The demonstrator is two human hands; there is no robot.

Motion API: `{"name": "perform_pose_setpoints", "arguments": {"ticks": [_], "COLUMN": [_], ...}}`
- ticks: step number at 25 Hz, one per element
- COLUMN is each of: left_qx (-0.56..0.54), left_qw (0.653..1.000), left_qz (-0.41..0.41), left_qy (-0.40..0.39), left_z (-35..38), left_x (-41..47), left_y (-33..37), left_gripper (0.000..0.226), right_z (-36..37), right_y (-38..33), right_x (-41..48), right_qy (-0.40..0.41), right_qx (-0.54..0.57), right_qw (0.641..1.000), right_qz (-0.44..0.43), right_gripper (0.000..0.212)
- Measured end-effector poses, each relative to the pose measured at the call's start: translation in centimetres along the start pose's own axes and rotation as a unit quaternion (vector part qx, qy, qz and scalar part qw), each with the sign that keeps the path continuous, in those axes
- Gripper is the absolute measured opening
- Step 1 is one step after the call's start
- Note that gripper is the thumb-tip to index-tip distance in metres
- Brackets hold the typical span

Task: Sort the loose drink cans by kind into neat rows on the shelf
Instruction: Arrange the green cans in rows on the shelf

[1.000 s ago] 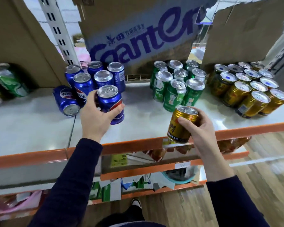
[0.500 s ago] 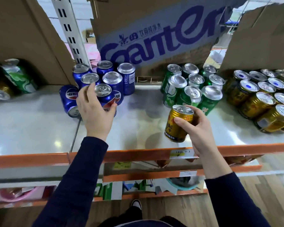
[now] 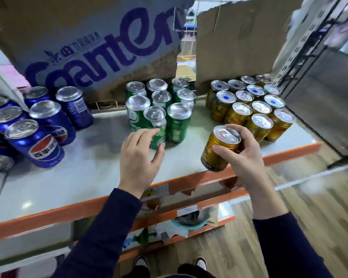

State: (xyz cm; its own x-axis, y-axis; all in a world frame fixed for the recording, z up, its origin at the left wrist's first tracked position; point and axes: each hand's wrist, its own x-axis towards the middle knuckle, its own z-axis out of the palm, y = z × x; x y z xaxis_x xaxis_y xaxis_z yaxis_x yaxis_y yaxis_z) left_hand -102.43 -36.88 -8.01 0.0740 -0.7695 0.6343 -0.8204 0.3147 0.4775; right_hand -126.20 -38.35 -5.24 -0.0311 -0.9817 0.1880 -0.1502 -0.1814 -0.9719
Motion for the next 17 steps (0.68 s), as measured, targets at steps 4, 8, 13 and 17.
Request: {"name": "perform_pose_setpoints", "arguments": {"ticks": [4,8,13,17], "left_qx": [-0.017,0.002,0.125,0.165], "left_qw": [0.998,0.992,0.972,0.967], "left_qz": [0.019,-0.021,-0.094,-0.091], "left_qy": [-0.049,-0.121,-0.178,-0.171], "left_z": [5.6,10.6,14.7,15.2], "left_x": [-0.2,0.6,1.0,0.8], "left_y": [5.8,10.0,12.0,12.1], "left_gripper": [0.034,0.045,0.063,0.056], "right_z": [-7.9,-14.7,-21.7,-23.9], "right_y": [-0.2,0.7,2.6,4.0], "right_x": [1.3,3.9,9.1,13.3], "right_qy": [0.04,0.1,0.19,0.228], "right_qx": [-0.029,-0.096,-0.141,-0.141], "right_qw": [0.997,0.984,0.964,0.958], "right_qz": [-0.063,-0.115,-0.118,-0.106], "right_gripper": [0.06,0.055,0.051,0.054]}}
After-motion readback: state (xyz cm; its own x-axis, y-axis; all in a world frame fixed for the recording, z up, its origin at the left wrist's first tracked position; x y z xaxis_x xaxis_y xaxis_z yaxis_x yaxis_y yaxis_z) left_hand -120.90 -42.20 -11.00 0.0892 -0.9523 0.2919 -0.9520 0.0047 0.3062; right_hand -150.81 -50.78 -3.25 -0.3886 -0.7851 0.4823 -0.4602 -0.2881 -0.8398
